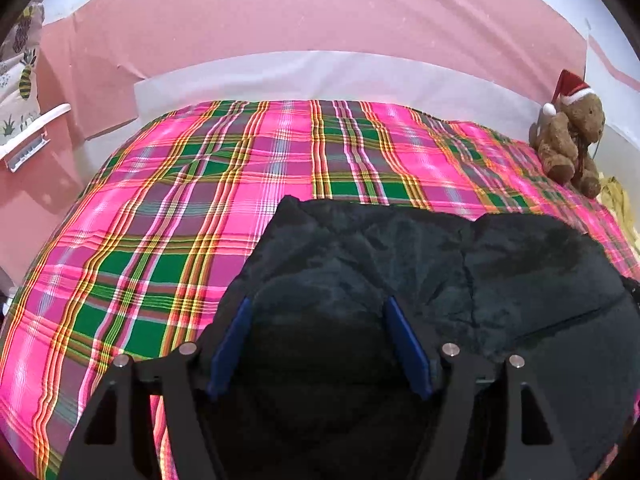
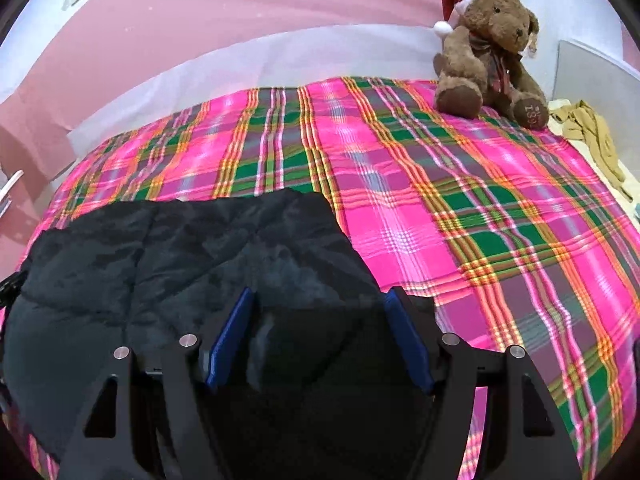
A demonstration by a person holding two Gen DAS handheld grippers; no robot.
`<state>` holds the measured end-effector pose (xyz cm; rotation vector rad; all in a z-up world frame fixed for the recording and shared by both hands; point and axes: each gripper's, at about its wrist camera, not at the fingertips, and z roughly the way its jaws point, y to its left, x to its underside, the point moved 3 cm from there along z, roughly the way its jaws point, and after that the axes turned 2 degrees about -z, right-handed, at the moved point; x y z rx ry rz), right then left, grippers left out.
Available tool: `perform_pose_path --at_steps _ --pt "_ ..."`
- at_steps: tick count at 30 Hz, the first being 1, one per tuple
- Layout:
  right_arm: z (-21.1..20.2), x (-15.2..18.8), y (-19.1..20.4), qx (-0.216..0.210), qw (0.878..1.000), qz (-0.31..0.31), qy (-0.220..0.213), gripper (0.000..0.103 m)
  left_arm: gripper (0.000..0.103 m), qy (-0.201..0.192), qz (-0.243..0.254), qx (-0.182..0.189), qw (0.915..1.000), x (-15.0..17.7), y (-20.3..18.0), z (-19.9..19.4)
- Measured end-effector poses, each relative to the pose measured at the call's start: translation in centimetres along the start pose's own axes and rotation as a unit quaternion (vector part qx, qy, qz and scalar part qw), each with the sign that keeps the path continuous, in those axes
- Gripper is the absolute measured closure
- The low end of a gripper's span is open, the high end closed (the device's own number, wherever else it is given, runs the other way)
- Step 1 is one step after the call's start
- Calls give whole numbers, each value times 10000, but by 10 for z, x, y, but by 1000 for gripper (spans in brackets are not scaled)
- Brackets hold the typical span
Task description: Fold large clothes
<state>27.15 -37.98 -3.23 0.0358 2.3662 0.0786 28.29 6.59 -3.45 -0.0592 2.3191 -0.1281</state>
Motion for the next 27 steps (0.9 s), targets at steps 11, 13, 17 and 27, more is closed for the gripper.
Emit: perform_pose_path --at_steps 11,13,17,27 --pt "-36 39 -16 13 9999 -91 79 34 32 81 -389 180 9990 29 41 -32" --pt "-30 46 -20 -35 9998 0 186 34 32 191 -465 230 9985 40 45 -28" --pt "-23 51 -27 -246 9986 317 332 34 31 260 -694 355 9966 49 48 -22" --pt "-31 74 -36 -620 9942 753 459 34 31 295 -1005 492 9933 62 64 -36"
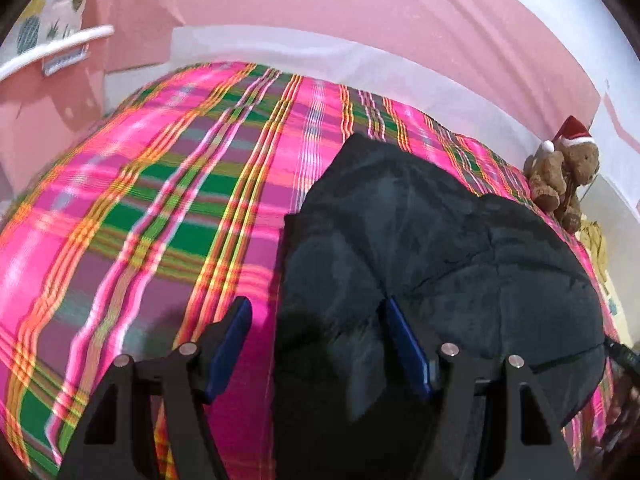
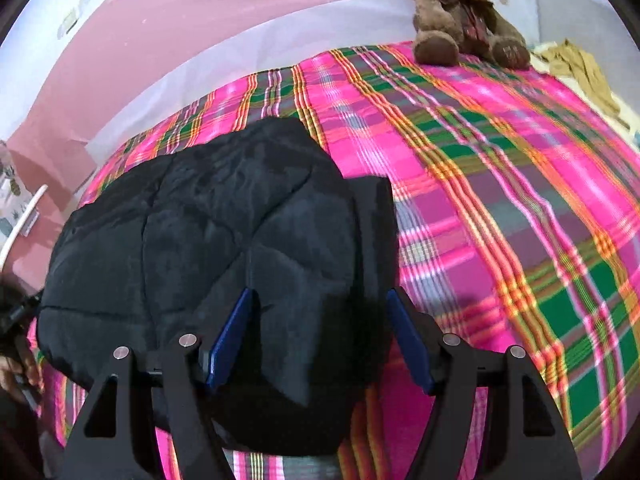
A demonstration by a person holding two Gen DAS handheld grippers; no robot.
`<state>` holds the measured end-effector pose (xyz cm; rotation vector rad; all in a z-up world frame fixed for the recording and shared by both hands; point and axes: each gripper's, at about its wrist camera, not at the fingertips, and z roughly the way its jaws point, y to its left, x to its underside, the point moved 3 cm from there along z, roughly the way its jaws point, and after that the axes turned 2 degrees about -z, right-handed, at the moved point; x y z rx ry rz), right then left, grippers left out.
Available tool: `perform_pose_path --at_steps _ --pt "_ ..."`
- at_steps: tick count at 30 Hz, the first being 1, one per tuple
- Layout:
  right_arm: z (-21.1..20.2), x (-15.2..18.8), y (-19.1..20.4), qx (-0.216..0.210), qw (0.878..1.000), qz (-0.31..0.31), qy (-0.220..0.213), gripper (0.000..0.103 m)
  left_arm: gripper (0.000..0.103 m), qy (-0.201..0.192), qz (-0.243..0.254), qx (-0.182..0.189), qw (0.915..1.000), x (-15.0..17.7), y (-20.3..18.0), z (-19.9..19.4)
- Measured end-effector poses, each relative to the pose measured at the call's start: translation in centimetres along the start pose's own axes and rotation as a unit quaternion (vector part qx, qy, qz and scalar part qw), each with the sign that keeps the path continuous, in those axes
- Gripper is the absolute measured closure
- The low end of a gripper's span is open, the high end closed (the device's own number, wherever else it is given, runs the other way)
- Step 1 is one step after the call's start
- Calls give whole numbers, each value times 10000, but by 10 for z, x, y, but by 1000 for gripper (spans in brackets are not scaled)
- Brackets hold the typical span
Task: Fold large clothes
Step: 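Grasp the black jacket bundle edge with both tools and lift it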
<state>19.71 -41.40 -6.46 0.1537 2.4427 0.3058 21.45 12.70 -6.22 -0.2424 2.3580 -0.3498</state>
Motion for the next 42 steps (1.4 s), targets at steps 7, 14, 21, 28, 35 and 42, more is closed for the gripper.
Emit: perform_pose_path --at_steps 7,14,21,28,35,42 --pt "22 -10 -11 -335 9986 356 222 31 28 273 -165 154 9994 -7 -1 25" --pt "22 -5 -16 -546 9966 492 384 31 27 482 -217 383 9979 -9 1 30" --pt "49 -10 -25 -841 9909 813 671 26 20 843 -413 671 9933 -11 4 52" --pt "65 -17 -21 -905 9903 681 806 25 19 930 -253 579 9937 -15 -6 61" --pt "73 -19 -14 -851 9915 525 831 33 21 888 -251 508 9944 -12 -15 68" --pt "73 -28 -5 -811 9930 358 776 59 40 780 -110 447 9959 -12 -28 67"
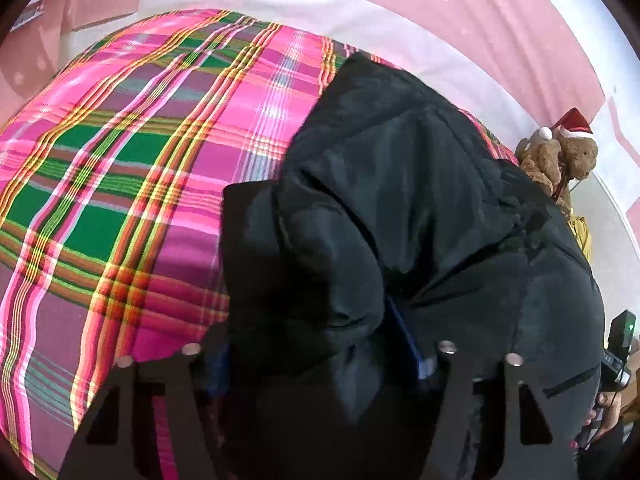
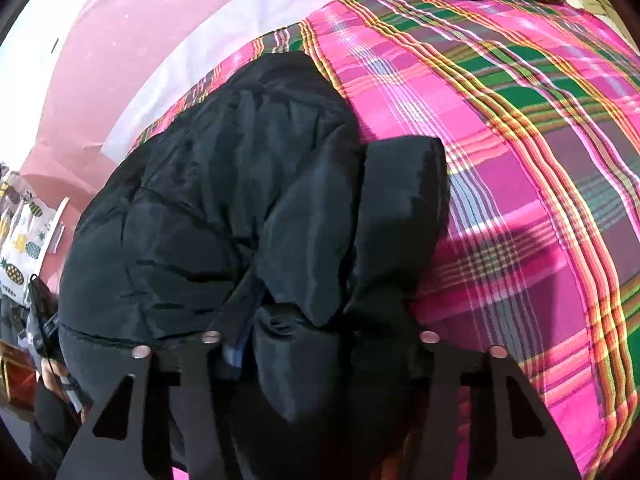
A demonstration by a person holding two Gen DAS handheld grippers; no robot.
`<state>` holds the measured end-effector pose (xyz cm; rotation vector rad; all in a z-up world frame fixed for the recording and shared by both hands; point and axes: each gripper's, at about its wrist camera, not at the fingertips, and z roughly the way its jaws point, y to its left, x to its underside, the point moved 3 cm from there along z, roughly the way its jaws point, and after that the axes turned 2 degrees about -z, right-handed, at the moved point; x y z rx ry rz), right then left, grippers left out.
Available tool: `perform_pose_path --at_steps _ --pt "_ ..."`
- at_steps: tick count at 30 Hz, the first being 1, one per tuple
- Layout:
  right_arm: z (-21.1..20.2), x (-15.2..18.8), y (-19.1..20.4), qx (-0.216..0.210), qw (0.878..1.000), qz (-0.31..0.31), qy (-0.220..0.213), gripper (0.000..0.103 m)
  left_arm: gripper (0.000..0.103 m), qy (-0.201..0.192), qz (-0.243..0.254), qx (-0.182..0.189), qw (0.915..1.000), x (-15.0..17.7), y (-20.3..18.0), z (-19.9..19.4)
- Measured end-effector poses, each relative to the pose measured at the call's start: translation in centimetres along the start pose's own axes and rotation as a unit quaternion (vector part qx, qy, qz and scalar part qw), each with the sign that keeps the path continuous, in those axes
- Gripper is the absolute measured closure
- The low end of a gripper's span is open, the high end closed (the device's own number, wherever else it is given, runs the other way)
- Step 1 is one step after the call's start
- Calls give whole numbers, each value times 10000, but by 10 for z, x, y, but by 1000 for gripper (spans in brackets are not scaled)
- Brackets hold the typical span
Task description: Fold large clothes
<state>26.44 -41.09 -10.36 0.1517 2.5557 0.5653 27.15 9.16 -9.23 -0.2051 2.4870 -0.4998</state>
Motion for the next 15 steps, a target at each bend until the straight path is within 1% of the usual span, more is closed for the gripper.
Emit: perform_pose_path --at_steps 1,2,3,4,5,7,10,15 --pt "0 -2 2 33 10000 -42 -13 61 45 -25 26 -6 10000 0 -2 0" --pt "0 -3 4 50 10000 -58 -22 65 51 -42 37 -5 10000 0 -4 -1" --pt "-2 -5 5 67 10000 -65 -36 69 55 -66 50 -10 10000 -1 -6 -2" --pt "-5 -7 7 93 9999 -71 -76 71 63 -96 73 -41 9999 -2 -7 -4" --pt "-10 -10 9 105 9998 -85 -136 76 71 -119 78 -64 9999 -3 -9 -8" --pt "-22 -12 16 112 9994 -175 -270 80 78 -242 42 -57 9997 -9 -11 -22" --pt "-39 -16 20 17 9988 -208 -432 82 83 -434 -39 53 9990 -18 -11 -41" --pt "-56 -27 31 -45 9975 -319 -624 83 85 -755 -32 223 9969 -35 -19 -67"
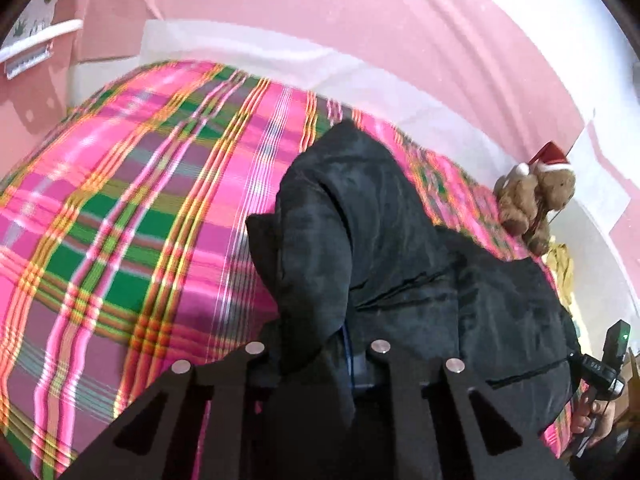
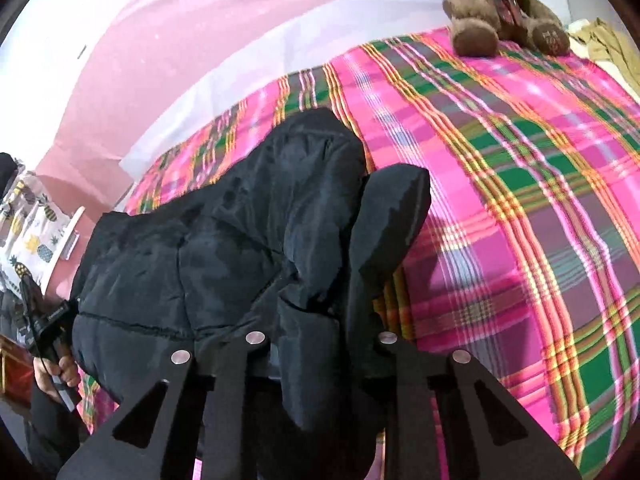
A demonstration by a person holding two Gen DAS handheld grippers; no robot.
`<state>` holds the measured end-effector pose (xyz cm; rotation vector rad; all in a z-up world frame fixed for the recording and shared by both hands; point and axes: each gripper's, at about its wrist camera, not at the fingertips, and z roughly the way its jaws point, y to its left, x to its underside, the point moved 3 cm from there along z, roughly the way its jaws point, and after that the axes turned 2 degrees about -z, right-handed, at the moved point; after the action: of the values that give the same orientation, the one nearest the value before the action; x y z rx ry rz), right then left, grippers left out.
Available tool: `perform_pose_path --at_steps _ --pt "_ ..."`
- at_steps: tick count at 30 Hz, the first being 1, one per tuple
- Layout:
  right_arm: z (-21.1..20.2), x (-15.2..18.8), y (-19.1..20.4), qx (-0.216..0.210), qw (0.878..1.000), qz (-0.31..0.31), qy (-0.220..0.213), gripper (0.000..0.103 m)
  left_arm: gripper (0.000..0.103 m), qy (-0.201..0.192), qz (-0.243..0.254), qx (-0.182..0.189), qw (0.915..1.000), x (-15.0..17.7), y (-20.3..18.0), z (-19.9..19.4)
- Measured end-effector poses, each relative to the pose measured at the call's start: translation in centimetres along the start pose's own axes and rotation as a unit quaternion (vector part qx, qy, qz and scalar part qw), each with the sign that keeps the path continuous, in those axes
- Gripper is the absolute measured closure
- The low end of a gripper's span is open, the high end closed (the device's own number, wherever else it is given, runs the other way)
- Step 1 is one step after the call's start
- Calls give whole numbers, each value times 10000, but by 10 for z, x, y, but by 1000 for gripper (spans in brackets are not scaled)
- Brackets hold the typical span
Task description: Fold large clothes
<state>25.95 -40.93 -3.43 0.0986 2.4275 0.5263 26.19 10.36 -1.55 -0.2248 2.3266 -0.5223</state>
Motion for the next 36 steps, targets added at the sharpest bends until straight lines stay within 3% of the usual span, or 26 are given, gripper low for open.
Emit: perform_pose_path --at_steps 11,16,19,21,24,26,28,32,36 --pt "6 -13 14 -115 9999 -60 -85 83 90 -127 -35 -74 9999 -24 11 -3" --pt "17 -4 2 -136 9998 82 145 79 89 141 -149 -30 9998 -14 23 9" --pt "26 11 -10 -2 9991 199 361 61 78 365 114 -255 9989 3 26 18" --pt "22 13 -15 -34 9991 282 320 52 71 474 16 -154 9988 5 32 15" --pt "11 8 -15 -33 9996 211 200 45 66 370 74 -58 9993 -2 31 1" --pt "16 6 -20 -50 9993 284 240 41 56 221 201 -126 9995 -7 28 -1" --pt "29 9 -25 -27 9985 383 402 37 53 384 138 -254 9988 -6 33 13" --pt "51 18 -39 -221 9958 650 611 33 29 711 -292 -173 9969 9 57 46" --pt "70 18 -41 -327 9938 744 755 31 23 771 -606 118 9951 13 65 63"
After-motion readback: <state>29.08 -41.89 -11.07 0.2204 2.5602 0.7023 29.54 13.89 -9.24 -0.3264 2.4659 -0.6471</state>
